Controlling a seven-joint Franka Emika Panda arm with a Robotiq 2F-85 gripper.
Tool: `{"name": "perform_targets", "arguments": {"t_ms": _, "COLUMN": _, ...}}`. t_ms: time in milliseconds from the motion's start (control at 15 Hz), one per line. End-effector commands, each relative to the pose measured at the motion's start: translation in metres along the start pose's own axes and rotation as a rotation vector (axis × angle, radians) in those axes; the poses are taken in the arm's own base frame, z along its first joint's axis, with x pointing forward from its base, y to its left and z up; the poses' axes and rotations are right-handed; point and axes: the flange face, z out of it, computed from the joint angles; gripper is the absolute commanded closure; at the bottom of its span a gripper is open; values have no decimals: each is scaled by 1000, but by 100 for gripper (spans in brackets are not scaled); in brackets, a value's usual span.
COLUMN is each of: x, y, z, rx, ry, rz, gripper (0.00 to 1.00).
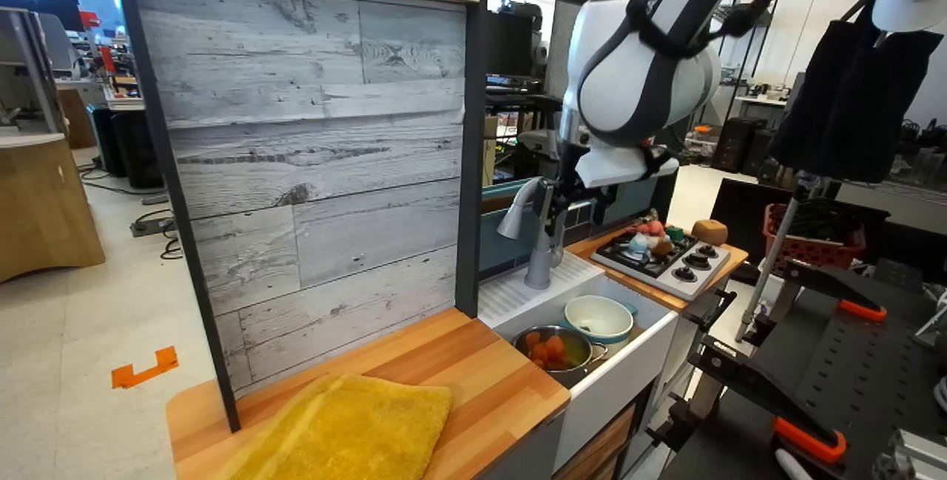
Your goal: Pick up all the plush toys from the counter and the stove, then wipe the counter
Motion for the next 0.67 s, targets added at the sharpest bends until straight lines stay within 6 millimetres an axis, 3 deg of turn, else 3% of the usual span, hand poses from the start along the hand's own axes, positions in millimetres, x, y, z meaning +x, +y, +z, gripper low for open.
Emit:
{"name": "perform_targets", "arguments": {"t_ms": 0, "x": -5, "y": 18, "z": -80, "rx": 126, "ry": -16, "rz": -151, "gripper": 0}}
{"name": "perform_targets", "arguments": {"t_ms": 200, "x": 4, "y": 0, "z": -126, "rx": 247, "ry": -59, "rz": -236, "gripper": 0}}
{"name": "perform_targets", "arguments": {"t_ms": 267, "x": 7, "y": 7, "z": -97, "rx": 177, "ry": -32, "rz": -181, "gripper": 0}}
{"name": "perform_targets", "arguments": {"t_ms": 400, "x": 10, "y": 0, "z": -125, "rx": 224, "ry": -42, "rz": -217, "gripper": 0}}
{"name": "perform_targets", "arguments": {"t_ms": 467, "x": 10, "y": -2, "z": -129, "rx": 232, "ry": -41, "rz": -222, "gripper": 0}}
{"name": "perform_targets", "arguments": {"t_ms": 600, "x": 7, "y": 1, "z": -117, "rx": 203, "ry": -15, "rz": -243, "gripper": 0}}
